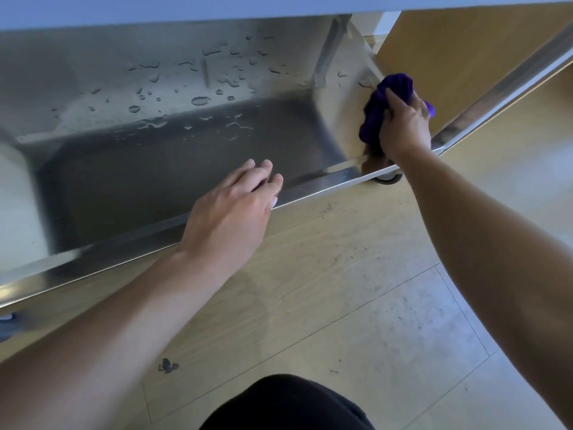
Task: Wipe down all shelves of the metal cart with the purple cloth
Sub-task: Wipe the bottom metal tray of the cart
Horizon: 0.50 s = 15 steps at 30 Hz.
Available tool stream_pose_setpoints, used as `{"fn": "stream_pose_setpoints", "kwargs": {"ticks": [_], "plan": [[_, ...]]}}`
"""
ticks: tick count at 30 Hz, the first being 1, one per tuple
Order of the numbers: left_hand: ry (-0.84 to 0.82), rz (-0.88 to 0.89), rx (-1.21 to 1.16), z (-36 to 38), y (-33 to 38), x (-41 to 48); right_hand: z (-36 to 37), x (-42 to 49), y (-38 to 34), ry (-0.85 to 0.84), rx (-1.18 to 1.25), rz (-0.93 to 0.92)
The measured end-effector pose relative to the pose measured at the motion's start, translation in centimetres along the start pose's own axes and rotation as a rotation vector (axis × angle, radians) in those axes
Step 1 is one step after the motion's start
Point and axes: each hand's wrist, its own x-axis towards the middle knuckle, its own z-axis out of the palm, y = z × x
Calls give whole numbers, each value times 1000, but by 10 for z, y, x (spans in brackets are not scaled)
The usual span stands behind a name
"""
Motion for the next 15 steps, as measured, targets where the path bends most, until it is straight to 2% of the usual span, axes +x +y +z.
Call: {"fn": "stream_pose_setpoints", "kwargs": {"ticks": [3,10,15], "plan": [[8,6,23,0,1,-1,5,6,-28,-34,-16,7],[-2,-1,38,0,0,-3,35,-21,-109,-85,28,-283],[-18,-1,26,0,1,-5,29,-14,-84,-92,15,-319]]}}
